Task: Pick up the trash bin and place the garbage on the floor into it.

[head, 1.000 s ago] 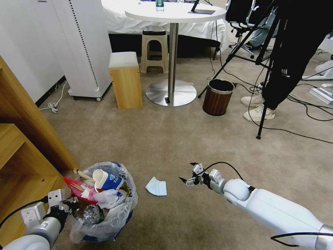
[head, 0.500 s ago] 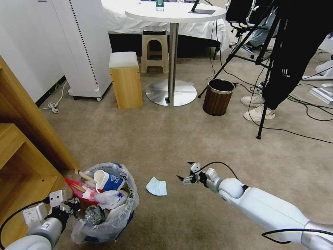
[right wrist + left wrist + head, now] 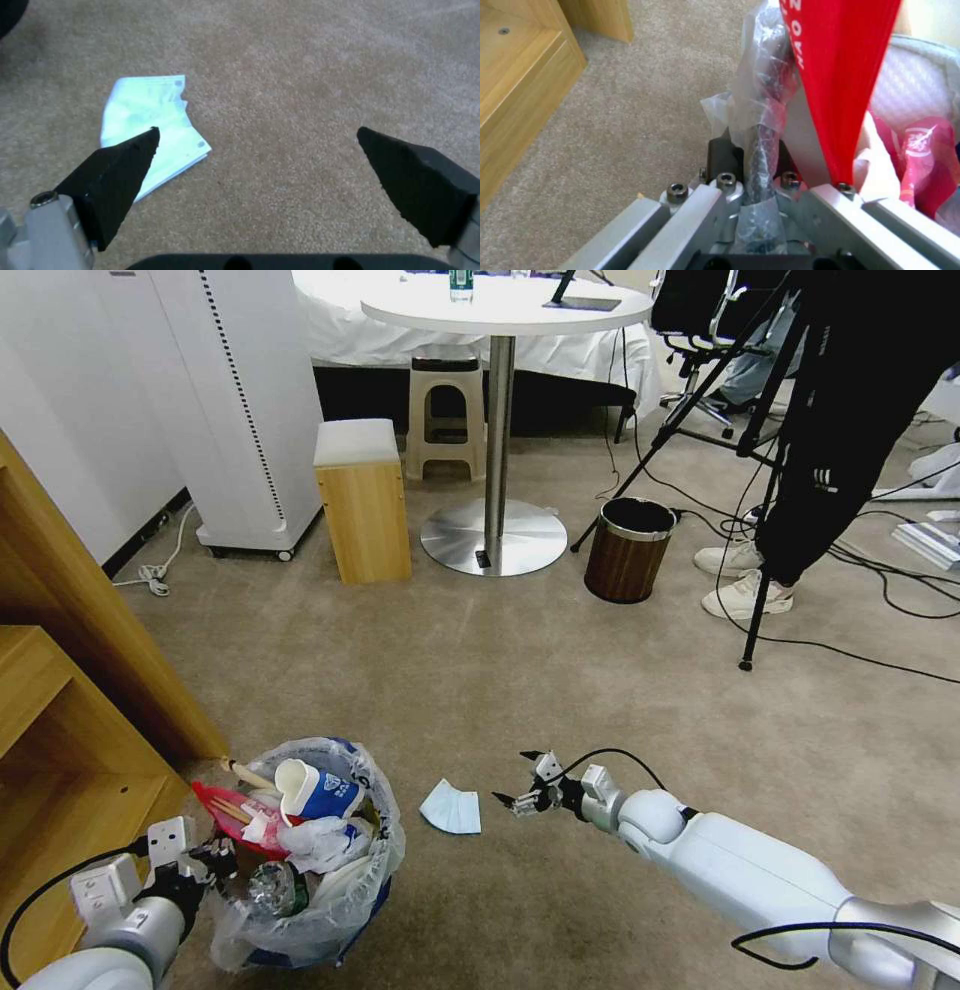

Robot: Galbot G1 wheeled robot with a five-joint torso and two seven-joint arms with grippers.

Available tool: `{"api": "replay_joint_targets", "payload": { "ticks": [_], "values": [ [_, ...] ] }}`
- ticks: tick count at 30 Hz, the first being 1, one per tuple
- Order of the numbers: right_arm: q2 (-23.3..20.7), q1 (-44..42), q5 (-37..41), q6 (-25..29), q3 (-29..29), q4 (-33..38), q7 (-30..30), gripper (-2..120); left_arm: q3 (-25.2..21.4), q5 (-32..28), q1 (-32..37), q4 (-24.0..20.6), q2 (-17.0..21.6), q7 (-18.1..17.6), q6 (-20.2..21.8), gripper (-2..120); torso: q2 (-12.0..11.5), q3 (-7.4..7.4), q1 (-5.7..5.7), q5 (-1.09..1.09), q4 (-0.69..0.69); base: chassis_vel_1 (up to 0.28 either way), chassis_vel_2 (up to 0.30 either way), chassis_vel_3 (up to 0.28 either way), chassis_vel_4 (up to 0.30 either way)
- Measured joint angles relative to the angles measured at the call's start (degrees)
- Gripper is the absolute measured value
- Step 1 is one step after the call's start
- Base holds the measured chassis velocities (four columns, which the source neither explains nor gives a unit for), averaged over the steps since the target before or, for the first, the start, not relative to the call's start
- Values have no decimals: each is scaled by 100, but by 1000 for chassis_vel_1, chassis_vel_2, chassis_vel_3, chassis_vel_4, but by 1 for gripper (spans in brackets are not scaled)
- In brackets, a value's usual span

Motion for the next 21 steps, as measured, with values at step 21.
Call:
{"api": "replay_joint_targets", "payload": {
  "ticks": [21],
  "values": [
    [493,-32,99,101,-64,-343,90,98,14,-16,-71,10,-10,14,-6,0,0,0,0,-1,0,0,0,0,0]
  ]
}}
